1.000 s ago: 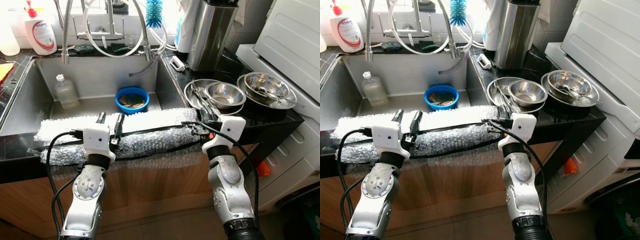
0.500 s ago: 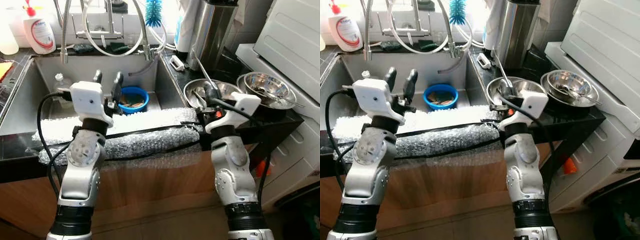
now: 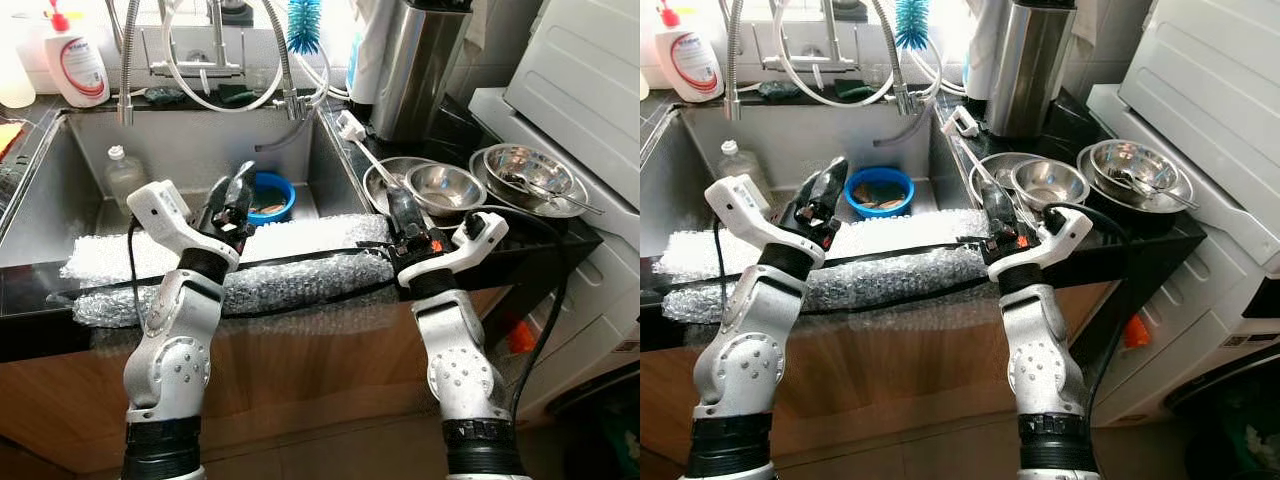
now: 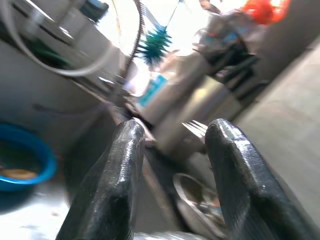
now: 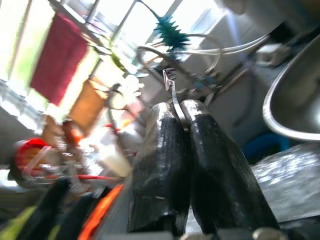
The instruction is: Kitchen organization
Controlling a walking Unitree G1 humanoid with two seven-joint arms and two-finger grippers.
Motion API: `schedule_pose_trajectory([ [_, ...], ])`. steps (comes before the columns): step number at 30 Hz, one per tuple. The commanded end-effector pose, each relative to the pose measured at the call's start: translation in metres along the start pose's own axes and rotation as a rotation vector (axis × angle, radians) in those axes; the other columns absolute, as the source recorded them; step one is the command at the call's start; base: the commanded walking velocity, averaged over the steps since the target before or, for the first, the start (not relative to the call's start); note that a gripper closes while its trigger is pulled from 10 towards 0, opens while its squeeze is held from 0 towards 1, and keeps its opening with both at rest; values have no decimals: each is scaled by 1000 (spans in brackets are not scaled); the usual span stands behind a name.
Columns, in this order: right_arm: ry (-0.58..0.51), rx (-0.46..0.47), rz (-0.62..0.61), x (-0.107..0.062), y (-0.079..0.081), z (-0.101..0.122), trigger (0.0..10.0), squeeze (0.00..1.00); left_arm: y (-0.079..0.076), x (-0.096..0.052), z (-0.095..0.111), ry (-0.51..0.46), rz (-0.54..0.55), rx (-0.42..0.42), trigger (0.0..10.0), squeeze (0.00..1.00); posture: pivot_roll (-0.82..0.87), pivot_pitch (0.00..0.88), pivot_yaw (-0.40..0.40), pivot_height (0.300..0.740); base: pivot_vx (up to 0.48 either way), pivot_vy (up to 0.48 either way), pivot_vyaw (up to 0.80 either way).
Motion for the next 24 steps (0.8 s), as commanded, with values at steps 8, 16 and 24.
schedule_pose_trajectory([
  [8, 124, 61, 101, -12, 8, -18, 10000, 0, -9, -8, -15, 103, -88, -16, 10000, 0, 34, 0, -76, 740, 0, 0, 0],
  [16, 235, 78, 190, -22, 20, -33, 10000, 0, -18, -9, -19, 113, -112, -70, 10000, 0, 37, 0, -80, 740, 0, 0, 0],
  [24, 297, 84, 276, -28, 30, -39, 10000, 0, -19, -8, -21, 120, -114, -78, 10000, 0, 35, 0, -81, 740, 0, 0, 0],
])
Point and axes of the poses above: a point about 5 cm out from each wrist's last joint towards the gripper, its own x axis pointing out of the wrist towards the gripper, its own z axis along the axis of the wrist's last joint, y = z × x, the point moved 2 cm from there along x, pointing out of the wrist towards the gripper, and after that the axes turned 4 degrees about x, right-handed, at the moved point
